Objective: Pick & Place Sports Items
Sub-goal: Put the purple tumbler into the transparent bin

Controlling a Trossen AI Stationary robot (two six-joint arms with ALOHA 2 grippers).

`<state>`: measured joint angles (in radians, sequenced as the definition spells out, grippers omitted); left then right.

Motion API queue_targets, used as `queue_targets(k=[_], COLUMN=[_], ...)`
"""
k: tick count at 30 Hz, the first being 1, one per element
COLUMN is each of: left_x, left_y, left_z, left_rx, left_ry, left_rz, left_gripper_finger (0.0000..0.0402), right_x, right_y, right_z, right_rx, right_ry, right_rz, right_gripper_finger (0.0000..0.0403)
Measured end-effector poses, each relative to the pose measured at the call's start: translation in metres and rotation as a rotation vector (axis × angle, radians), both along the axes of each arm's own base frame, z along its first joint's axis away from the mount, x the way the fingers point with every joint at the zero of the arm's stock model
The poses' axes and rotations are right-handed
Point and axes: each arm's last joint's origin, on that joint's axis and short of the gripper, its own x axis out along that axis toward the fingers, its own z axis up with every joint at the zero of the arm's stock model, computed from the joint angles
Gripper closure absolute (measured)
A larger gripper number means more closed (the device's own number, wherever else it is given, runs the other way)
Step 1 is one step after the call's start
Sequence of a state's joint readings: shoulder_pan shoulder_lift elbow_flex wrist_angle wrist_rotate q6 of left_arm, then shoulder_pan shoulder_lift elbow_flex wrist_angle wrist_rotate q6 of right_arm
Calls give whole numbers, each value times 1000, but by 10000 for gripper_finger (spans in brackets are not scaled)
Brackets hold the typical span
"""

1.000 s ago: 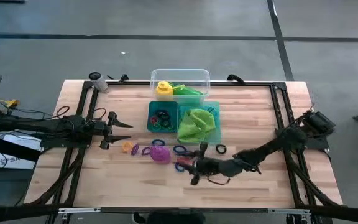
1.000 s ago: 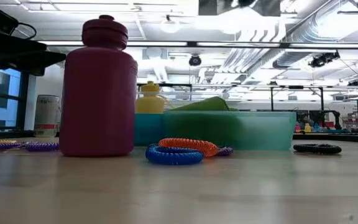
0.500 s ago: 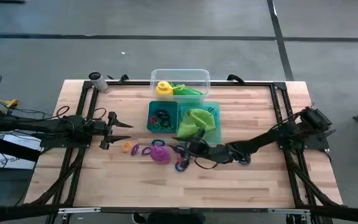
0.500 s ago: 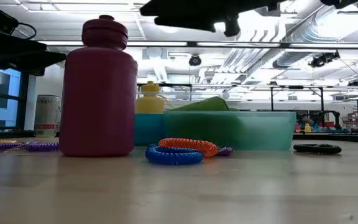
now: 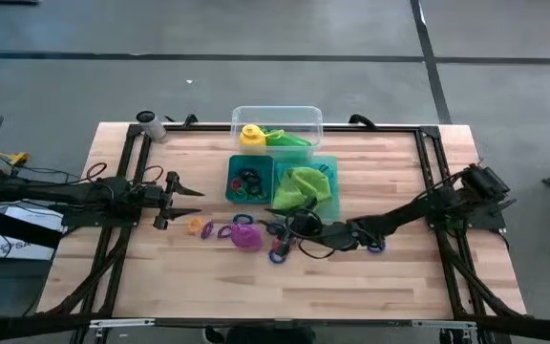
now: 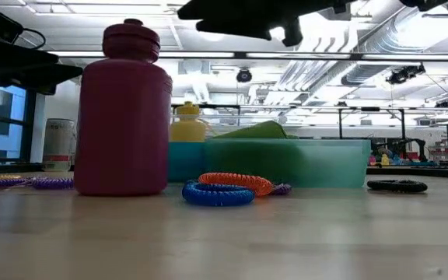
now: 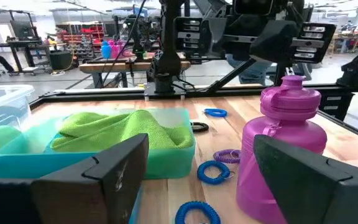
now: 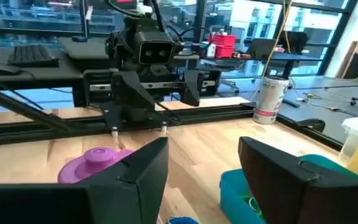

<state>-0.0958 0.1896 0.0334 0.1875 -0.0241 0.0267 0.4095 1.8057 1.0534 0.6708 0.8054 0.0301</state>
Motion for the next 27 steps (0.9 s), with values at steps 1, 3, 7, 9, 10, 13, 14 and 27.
queue_targets(k=[1,3,7,9,10,13,14,27], left_x=[0,0,0,0,0,0,0,0], left_y=[0,0,0,0,0,0,0,0], left_z=[0,0,0,0,0,0,0,0], left_rx=[0,0,0,0,0,0,0,0], left_ry=[0,1,0,1,0,0,0,1], left_rz=[0,0,0,0,0,0,0,0], left_gripper_finger=[165,165,165,165,165,165,165,165], right_x=[0,0,1,1,1,2,2,14], right_y=[0,1,3,4,4,5,5,-19], right_z=[0,0,3,4,4,4,4,-2], right_rx=[0,4,-1,-16,-21,-22,-21,103], right_ry=[0,-5,-22,-25,-27,-28,-28,15], right_rz=[6,30,97,122,137,177,190,386], right_gripper_finger=[250,248,224,199,185,135,118,24])
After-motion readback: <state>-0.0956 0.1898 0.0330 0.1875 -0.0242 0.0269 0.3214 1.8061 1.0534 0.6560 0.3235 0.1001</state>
